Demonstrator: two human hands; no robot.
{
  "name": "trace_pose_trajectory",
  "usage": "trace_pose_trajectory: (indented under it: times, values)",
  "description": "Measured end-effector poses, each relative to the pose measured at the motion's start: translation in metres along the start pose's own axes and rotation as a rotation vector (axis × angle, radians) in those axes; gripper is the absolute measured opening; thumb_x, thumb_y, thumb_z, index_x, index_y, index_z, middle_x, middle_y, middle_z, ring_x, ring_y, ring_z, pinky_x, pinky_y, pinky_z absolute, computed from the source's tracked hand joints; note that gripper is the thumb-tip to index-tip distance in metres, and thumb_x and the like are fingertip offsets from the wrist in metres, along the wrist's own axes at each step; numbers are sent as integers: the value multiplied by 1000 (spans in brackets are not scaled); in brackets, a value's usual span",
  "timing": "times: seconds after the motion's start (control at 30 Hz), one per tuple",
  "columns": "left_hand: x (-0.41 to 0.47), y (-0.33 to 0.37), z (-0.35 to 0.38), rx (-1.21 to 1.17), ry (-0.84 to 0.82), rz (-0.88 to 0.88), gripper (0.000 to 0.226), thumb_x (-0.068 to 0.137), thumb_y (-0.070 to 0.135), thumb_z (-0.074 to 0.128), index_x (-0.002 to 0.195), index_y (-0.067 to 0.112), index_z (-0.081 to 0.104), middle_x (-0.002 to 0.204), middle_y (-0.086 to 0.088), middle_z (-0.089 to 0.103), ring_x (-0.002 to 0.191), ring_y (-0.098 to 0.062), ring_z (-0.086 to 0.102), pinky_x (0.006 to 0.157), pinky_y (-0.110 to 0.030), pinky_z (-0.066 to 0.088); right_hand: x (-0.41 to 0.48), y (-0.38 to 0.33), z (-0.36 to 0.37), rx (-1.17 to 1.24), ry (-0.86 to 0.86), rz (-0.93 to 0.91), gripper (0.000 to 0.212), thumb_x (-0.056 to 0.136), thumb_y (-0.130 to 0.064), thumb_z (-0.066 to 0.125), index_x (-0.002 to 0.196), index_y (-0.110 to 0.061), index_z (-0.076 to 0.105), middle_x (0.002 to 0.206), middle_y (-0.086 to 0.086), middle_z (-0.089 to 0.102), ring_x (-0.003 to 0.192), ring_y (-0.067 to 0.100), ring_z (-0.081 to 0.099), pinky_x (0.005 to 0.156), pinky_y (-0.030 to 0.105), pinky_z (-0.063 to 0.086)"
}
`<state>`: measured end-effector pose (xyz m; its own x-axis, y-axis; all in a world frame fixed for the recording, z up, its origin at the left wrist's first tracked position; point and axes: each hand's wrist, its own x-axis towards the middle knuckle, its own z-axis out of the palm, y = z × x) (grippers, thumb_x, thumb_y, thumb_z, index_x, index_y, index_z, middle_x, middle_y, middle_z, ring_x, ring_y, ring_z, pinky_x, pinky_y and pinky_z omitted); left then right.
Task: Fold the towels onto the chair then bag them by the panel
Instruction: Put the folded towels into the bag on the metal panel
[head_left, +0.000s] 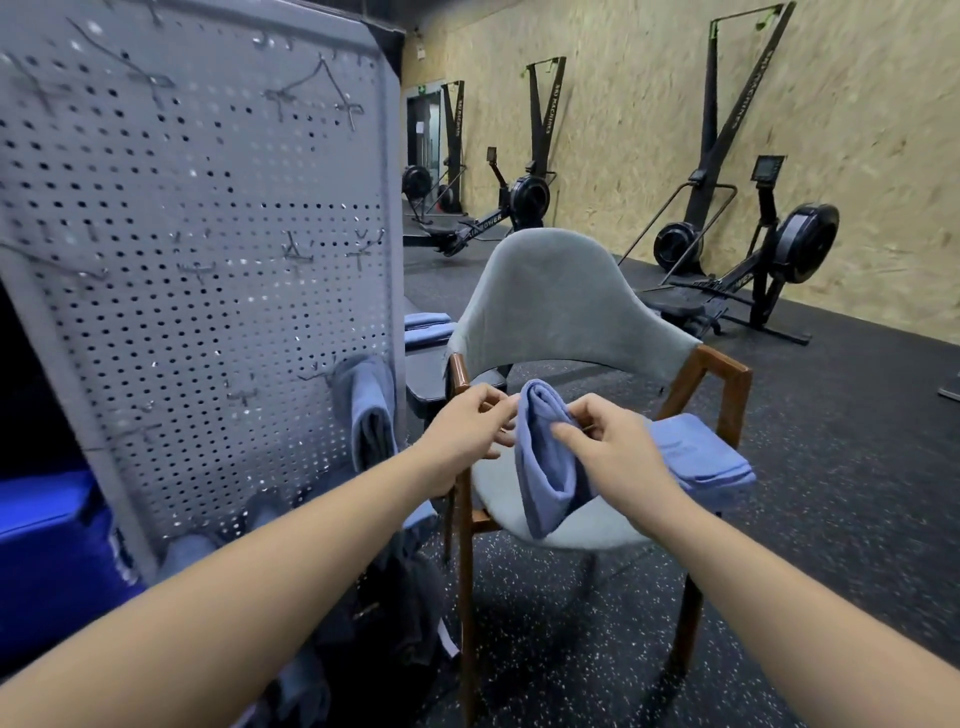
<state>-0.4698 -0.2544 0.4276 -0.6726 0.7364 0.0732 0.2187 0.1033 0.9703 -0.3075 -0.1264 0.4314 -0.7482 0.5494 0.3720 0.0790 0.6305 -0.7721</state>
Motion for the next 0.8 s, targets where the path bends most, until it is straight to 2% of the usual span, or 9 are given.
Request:
trace_pose_trajectory:
  times: [0.13,0.27,0.33,0.43,0.5,0.57,0.67,0.73,0.8]
  values:
    - [-25,19,-16,-16,-13,111,32,100,49,72,111,20,73,97,9,78,89,-1,73,72,-19,59,-2,-21,23,16,-66,-47,7,99,-19,69,92,-22,69,83,-1,74,85,24,69,82,50,57]
    - [-39,17,-46,-2,-57,165,20,99,33,77,116,22,79,112,1,82,116,-19,75,104,-38,58,-3,-43,36,126,-100,-32,10,104,-17,67,101,-19,77,92,-2,78,89,12,71,82,35,57]
    - [-46,15,-61,-60,-75,169,20,103,19,72,122,16,78,119,-5,80,123,-22,72,109,-39,55,-3,-51,40,238,-151,9,16,106,-12,61,103,-15,77,98,2,79,93,14,72,81,31,60]
    - [-55,16,-79,-22,-60,172,21,104,9,67,121,13,79,115,-2,82,107,-8,72,105,-32,57,-1,-56,48,232,-193,-32,21,104,-5,60,97,-16,77,95,2,78,91,15,71,86,43,62]
    - [-62,19,-90,77,-15,195,18,104,6,65,115,11,79,95,11,82,87,6,69,85,-17,56,4,-54,55,118,-142,-128,19,97,-2,66,93,-18,75,89,-1,76,84,14,69,83,48,60]
    - [-63,18,-101,164,27,227,16,104,7,65,111,12,79,87,16,80,80,12,65,78,-10,49,9,-54,58,14,-63,-203,18,88,-12,79,97,-26,71,94,-8,73,88,10,68,79,34,55]
    - [-72,23,-116,172,-3,208,13,104,14,69,112,18,79,106,6,82,97,3,70,91,-15,53,21,-61,55,11,-202,-160,42,83,-33,89,118,-35,64,111,-14,70,105,3,66,87,21,51]
    - [-76,20,-125,137,-52,180,14,103,14,70,113,19,78,112,2,82,110,-9,74,102,-29,56,26,-66,60,29,-355,-143,28,89,-32,86,113,-32,70,104,-11,75,100,5,69,88,30,56]
    - [-76,13,-132,146,-9,186,13,98,17,74,110,21,76,110,1,82,112,-19,76,104,-39,58,28,-71,71,-43,-360,-185,11,92,-28,82,93,-22,73,86,-4,74,83,10,66,80,38,54]
